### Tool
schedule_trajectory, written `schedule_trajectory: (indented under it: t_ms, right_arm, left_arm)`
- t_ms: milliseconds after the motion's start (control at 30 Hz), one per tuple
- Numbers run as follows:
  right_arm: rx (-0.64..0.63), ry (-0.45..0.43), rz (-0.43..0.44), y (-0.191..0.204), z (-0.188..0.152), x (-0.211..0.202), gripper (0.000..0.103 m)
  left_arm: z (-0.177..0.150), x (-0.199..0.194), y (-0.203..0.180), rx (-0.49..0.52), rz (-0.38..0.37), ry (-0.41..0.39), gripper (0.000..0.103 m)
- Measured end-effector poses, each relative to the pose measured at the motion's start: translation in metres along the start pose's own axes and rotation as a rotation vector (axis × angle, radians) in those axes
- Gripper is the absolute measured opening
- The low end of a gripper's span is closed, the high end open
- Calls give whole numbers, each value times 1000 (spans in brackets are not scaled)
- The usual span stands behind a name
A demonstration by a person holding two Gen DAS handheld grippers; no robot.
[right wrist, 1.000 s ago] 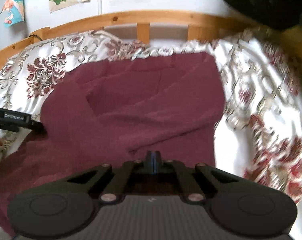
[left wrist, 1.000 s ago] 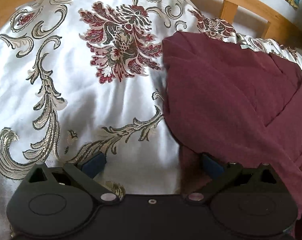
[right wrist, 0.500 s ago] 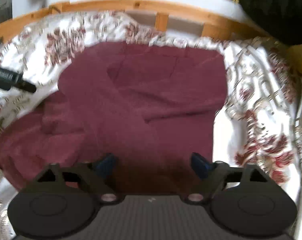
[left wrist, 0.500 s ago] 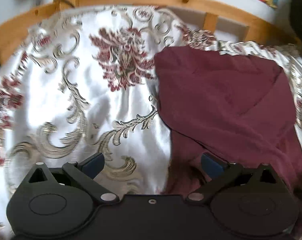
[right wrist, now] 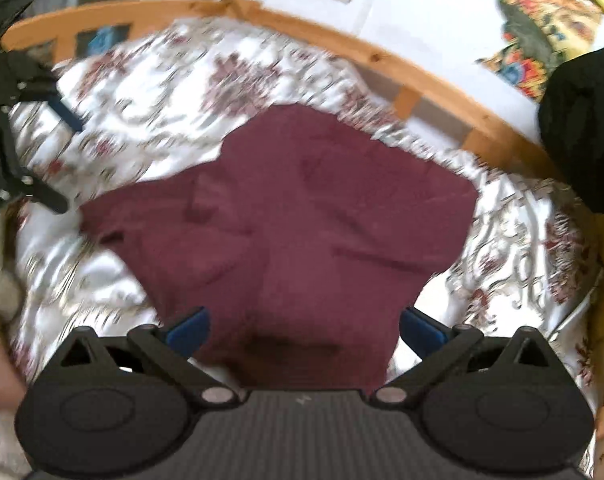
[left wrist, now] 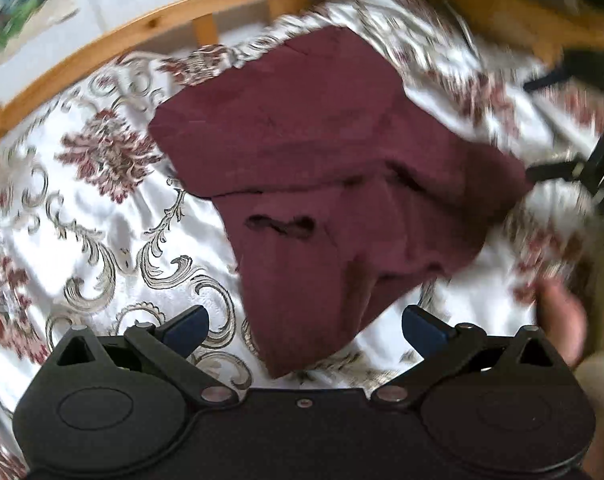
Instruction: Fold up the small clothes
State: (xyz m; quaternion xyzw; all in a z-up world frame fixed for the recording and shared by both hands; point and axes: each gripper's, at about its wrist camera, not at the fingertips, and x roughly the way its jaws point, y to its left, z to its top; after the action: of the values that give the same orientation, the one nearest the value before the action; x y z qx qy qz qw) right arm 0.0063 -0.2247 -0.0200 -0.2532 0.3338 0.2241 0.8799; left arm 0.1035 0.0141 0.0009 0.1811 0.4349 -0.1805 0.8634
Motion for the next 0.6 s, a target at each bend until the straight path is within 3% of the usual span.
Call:
schedule_trajectory:
  t_ms: [167,267,400,600]
  right_arm:
    - [-61,151,26,8,-14,22,103]
    - [0,239,-16,-1,-19,42,103]
    - [70,339,3,-17,-25,67,103]
    - [7,404,5,-9,-27,88,102]
  left_arm:
    - [-3,46,-26,177,51,106,102]
    - [-3,71,-31,226,73,176,102]
    - [1,96,-25,187,45,246,103]
    - [5,102,-12,90,29,251,101]
